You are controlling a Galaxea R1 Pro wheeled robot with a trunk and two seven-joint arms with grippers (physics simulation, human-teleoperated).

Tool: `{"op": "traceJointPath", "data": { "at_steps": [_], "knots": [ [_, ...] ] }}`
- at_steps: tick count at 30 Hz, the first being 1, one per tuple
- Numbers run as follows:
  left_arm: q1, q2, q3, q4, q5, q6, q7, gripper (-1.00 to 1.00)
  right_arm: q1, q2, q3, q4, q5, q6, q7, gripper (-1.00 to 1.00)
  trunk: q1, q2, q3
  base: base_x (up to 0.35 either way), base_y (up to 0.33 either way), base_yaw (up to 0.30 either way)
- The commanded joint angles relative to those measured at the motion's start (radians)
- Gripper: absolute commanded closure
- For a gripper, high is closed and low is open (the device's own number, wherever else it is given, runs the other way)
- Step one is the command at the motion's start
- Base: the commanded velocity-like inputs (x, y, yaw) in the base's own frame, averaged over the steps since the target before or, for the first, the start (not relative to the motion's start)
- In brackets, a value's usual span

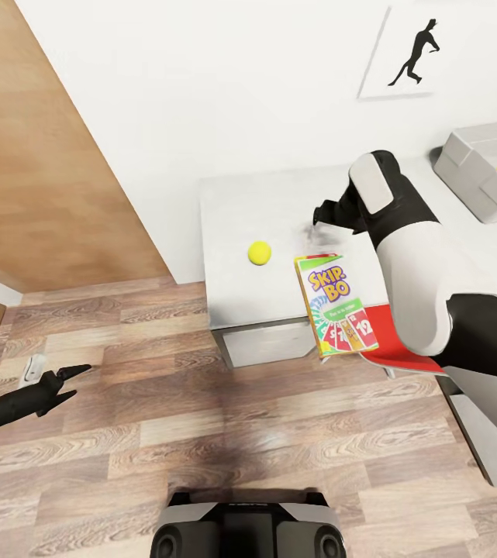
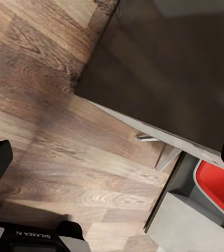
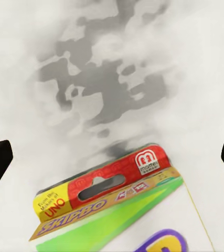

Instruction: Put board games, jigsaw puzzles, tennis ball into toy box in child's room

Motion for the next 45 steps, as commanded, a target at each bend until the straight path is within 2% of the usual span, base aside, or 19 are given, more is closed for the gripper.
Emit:
{"op": "traceJointPath", "data": {
  "at_steps": [1, 15, 26, 37, 45],
  "knots": [
    [-0.001, 0.0, 0.002, 0.0, -0.004, 0.004, -0.005, -1.0, 0.0, 0.001, -0.005, -0.003, -0.01, 0.002, -0.01, -1.0, 0.0, -0.001, -0.001, 0.0, 0.0, 0.0],
    [-0.001, 0.007, 0.002, 0.0, -0.003, 0.004, -0.005, -1.0, 0.004, 0.002, 0.002, -0.013, -0.005, 0.009, -0.01, -1.0, 0.0, -0.001, -0.001, 0.0, 0.0, 0.0],
    [-0.001, 0.009, 0.002, 0.0, -0.003, 0.004, -0.005, -1.0, 0.006, 0.005, 0.007, -0.045, 0.002, 0.007, -0.012, -1.0, 0.0, -0.001, 0.012, 0.0, 0.0, -0.025],
    [-0.001, 0.009, 0.002, 0.0, -0.003, 0.004, -0.005, -1.0, 0.007, 0.004, 0.007, -0.061, 0.002, 0.008, -0.013, -1.0, 0.0, -0.001, 0.013, 0.009, 0.002, -0.005],
    [-0.001, 0.009, 0.002, 0.0, -0.003, 0.004, -0.005, -1.0, 0.008, 0.004, 0.007, -0.061, 0.002, 0.008, -0.012, -1.0, 0.0, -0.001, 0.016, 0.085, 0.159, -0.048]
  ]
}}
